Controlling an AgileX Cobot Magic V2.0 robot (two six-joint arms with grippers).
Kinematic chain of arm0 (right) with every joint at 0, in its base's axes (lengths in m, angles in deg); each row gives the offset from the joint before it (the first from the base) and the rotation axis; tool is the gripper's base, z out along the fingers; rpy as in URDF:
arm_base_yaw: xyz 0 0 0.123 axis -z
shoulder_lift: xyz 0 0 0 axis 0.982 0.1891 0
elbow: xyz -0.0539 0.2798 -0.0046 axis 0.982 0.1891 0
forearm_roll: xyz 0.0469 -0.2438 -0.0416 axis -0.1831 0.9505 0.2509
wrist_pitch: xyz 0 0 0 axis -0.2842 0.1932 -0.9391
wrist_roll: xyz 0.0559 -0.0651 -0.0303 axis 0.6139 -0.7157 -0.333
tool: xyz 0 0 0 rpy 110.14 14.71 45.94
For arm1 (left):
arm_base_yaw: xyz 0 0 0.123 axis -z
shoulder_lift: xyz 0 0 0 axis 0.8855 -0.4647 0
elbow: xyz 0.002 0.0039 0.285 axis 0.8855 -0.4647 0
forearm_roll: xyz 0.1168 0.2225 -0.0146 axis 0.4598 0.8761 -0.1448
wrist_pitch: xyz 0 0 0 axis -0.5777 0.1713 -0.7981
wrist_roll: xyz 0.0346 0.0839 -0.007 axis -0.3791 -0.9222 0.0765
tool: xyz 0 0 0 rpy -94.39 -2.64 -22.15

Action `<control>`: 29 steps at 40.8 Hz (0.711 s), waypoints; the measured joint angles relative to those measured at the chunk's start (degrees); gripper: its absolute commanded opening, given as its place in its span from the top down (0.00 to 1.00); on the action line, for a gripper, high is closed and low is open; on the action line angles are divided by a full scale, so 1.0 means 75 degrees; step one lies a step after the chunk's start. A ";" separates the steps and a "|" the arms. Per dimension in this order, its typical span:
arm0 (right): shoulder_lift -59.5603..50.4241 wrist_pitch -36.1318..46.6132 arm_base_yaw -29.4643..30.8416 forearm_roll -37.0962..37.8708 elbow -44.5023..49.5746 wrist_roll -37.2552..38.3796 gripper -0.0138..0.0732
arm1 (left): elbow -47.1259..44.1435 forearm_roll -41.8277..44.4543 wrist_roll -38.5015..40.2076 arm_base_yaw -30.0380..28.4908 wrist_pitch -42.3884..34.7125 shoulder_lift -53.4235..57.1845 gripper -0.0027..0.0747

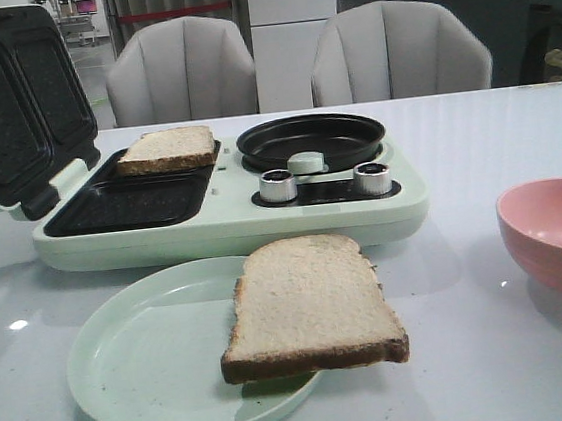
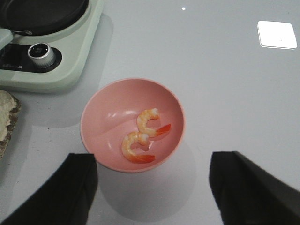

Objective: Make breakfast with bread and shrimp
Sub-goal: 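Move the right gripper toward the remaining bread slice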

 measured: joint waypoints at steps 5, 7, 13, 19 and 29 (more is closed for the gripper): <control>0.0000 0.0000 0.0000 0.0000 0.0000 0.0000 0.15 | 0.0000 -0.0127 0.0000 0.0000 0.0012 0.0000 0.45; 0.0000 0.0000 0.0000 0.0000 0.0000 0.0000 0.15 | 0.0000 -0.0143 0.0000 0.0000 0.0012 0.0000 0.45; 0.0000 0.0013 0.0000 0.0000 0.0000 0.0000 0.15 | 0.0000 -0.0161 0.0000 0.0000 0.0012 0.0000 0.45; 0.0000 0.0013 0.0000 0.0000 0.0000 0.0000 0.15 | 0.0000 -0.0174 0.0000 0.0000 0.0012 0.0000 0.45; 0.0000 0.0013 0.0000 0.0000 0.0000 0.0000 0.15 | 0.0000 -0.0174 0.0000 0.0000 0.0012 0.0000 0.45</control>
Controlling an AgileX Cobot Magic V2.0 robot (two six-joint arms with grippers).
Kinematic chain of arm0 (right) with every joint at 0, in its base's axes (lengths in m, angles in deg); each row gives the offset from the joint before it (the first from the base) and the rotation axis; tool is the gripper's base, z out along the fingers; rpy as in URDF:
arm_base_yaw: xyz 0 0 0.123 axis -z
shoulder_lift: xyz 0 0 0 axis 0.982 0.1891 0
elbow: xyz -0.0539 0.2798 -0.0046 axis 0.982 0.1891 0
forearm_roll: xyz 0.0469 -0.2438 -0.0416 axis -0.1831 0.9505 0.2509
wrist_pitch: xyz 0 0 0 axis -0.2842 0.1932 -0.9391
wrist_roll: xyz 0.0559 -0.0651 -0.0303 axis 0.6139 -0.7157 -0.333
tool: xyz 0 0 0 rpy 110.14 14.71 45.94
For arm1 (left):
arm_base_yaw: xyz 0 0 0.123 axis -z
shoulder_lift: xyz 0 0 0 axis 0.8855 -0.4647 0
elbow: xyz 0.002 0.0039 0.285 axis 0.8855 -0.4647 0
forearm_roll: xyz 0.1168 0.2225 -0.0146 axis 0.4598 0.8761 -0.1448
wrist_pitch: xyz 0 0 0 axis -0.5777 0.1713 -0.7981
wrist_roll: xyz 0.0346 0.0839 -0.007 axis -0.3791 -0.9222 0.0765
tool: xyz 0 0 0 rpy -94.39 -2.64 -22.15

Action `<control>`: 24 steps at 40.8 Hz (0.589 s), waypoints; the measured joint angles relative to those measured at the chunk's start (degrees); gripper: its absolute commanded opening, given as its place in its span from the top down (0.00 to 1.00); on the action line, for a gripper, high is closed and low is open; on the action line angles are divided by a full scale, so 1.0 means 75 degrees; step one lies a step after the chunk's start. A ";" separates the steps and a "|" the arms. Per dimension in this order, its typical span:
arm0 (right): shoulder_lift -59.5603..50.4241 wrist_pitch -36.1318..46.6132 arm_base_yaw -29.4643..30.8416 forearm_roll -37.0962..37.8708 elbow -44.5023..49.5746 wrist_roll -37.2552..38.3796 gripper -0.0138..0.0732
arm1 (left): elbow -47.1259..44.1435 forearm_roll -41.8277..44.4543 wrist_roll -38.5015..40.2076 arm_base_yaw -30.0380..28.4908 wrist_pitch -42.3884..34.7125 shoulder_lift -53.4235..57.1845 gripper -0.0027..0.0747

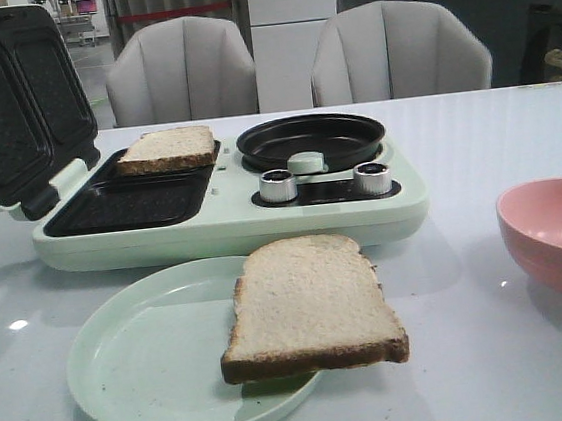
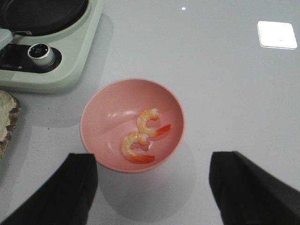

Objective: Make breakfast with bread and shrimp
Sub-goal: 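Move the right gripper toward the remaining bread slice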

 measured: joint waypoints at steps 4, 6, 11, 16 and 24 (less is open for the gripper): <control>0.0000 0.0000 0.0000 0.0000 0.0000 0.0000 0.15 | 0.0000 0.0000 0.0000 0.0000 0.0000 0.0000 0.45; 0.0000 0.0000 0.0000 0.0000 0.0000 0.0000 0.15 | 0.0000 0.0000 0.0000 0.0000 0.0000 0.0000 0.45; 0.0000 0.0000 0.0000 0.0000 0.0000 0.0000 0.15 | 0.0000 0.0000 0.0000 0.0000 0.0000 0.0000 0.45; 0.0000 0.0000 0.0000 -0.0128 0.0000 0.0003 0.15 | 0.0000 0.0000 0.0000 0.0000 0.0000 0.0000 0.45; 0.0000 0.0082 0.0000 -0.0211 0.0000 0.0003 0.15 | 0.0000 0.0000 0.0000 0.0000 0.0000 0.0000 0.45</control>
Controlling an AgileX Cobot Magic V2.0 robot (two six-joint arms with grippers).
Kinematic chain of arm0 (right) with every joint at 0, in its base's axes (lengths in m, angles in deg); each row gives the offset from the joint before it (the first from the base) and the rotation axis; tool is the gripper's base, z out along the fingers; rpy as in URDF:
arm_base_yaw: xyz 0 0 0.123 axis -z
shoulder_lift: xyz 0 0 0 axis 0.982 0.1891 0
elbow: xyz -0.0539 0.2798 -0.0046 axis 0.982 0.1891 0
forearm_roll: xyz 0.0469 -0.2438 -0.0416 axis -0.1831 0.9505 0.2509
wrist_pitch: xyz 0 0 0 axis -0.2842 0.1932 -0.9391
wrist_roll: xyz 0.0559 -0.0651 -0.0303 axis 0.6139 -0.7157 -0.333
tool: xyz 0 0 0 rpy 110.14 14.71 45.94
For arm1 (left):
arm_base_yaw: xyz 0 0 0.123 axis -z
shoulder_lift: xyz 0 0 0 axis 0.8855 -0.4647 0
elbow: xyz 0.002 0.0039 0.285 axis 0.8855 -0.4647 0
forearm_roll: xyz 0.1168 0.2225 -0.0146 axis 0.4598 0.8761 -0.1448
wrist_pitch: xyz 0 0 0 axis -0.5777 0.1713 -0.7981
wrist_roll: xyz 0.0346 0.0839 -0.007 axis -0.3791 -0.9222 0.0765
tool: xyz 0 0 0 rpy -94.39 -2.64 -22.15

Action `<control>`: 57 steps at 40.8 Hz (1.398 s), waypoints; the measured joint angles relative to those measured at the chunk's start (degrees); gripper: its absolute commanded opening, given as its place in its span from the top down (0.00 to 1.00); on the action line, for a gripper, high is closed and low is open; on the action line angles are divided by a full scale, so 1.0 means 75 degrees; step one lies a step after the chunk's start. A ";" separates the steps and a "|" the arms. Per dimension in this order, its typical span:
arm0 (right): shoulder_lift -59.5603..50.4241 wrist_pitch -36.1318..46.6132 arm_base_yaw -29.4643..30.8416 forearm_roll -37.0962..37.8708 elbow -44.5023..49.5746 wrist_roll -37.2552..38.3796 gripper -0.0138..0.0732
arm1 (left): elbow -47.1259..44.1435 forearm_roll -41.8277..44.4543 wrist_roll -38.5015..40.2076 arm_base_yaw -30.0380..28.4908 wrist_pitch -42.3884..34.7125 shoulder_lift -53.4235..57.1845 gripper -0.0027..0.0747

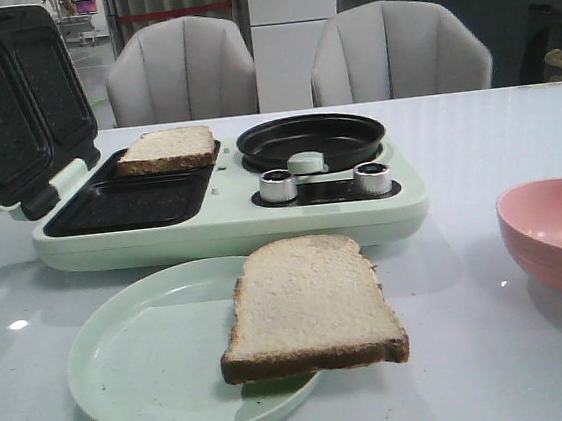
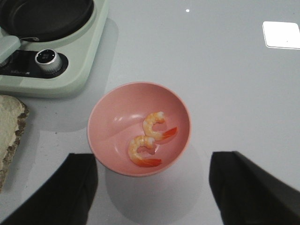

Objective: Make breakfast with bread and shrimp
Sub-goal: 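Move the right gripper toward the remaining bread slice, then grasp the remaining bread slice with the right gripper and lift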

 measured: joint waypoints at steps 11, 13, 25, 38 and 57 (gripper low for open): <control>0.0447 -0.0293 -0.0082 -0.1300 0.0018 -0.0144 0.15 | 0.0000 0.0000 0.0000 0.0000 0.0000 0.0000 0.45; 0.0706 -0.0350 -0.0202 -0.1712 0.0018 -0.0434 0.15 | 0.0000 0.0000 0.0000 0.0000 0.0000 0.0000 0.45; 0.2928 -0.0302 -0.1449 -0.4423 -0.0138 -0.2651 0.15 | 0.0000 0.0000 0.0000 0.0000 0.0000 0.0000 0.45; 0.5730 -0.0098 -0.2451 -0.5689 -0.1396 -0.3408 0.17 | 0.0000 0.0000 -0.0002 0.0000 0.0000 0.0000 0.45; 0.8497 -0.0268 -0.2638 -0.5992 -0.2973 -0.3426 0.29 | 0.0000 -0.0017 -0.0002 0.0000 0.0005 0.0000 0.45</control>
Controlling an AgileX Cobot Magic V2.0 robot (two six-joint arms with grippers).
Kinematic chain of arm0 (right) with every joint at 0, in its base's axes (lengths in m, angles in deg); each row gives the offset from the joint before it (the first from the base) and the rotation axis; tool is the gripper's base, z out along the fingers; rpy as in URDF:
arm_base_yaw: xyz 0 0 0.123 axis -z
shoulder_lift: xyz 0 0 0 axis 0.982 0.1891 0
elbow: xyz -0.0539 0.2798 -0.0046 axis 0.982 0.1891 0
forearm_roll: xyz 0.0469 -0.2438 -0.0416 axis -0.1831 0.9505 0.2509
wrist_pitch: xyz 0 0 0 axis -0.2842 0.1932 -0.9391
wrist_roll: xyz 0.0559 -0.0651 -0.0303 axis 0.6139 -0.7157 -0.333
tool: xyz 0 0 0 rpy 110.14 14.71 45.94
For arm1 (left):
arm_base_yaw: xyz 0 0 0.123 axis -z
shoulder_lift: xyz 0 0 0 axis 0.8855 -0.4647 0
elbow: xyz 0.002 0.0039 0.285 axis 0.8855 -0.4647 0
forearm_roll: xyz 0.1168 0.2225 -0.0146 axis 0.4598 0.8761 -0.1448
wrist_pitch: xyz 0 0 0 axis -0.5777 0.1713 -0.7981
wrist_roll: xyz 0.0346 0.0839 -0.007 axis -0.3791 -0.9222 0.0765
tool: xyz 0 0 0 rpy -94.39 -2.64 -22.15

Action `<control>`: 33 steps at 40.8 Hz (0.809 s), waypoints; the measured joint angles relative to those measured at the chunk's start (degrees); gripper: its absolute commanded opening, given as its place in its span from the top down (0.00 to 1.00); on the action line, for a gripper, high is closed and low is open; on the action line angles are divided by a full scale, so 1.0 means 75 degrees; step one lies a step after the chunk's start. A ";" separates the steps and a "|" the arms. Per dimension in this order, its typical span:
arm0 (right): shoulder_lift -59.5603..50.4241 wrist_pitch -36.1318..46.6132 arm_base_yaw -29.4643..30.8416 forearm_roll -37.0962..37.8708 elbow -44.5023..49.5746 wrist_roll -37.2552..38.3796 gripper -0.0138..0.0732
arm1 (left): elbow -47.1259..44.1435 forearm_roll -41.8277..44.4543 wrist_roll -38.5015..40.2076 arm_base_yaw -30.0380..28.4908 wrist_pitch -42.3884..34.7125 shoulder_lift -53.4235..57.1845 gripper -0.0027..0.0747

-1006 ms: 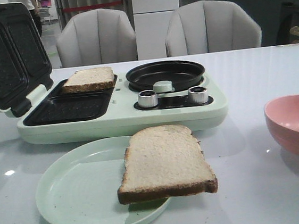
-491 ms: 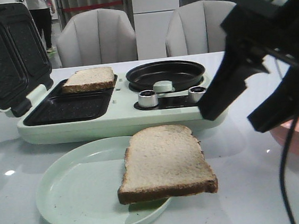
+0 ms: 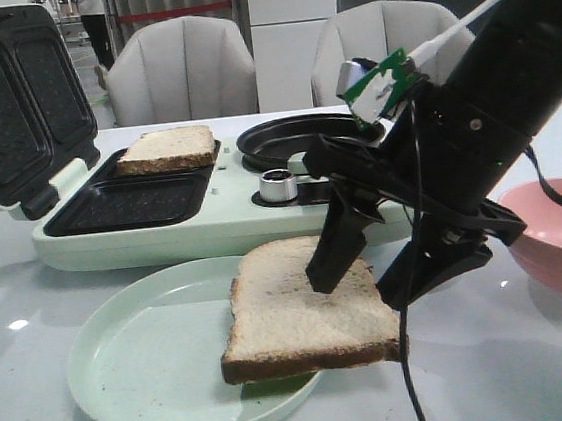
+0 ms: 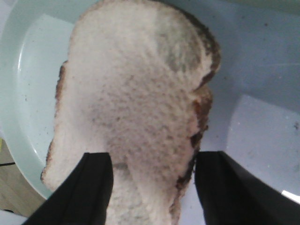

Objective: Make breakfast with bread and shrimp
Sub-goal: 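Grasp the remaining bread slice with the right gripper and lift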

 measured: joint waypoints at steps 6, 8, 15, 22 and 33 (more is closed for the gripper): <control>0.0221 -0.0011 0.0000 -0.0032 -0.0113 0.0000 0.37 | 0.0000 0.0000 0.0000 0.0000 0.0000 0.0000 0.45; 0.0221 -0.0017 0.0000 -0.0032 -0.0113 0.0000 0.45 | 0.0000 0.0000 0.0000 0.0000 0.0000 0.0000 0.45; 0.0221 -0.0017 0.0000 -0.0078 -0.0145 0.0000 0.68 | 0.0000 0.0000 0.0000 0.0000 0.0000 0.0000 0.45; 0.0207 -0.0017 0.0000 -0.0105 -0.0156 0.0000 0.80 | 0.0000 0.0000 0.0000 0.0000 0.0000 0.0000 0.45; -0.0757 -0.0102 0.0000 -0.0074 -0.0156 0.0000 0.80 | 0.0000 0.0000 0.0000 0.0000 0.0012 0.0000 0.45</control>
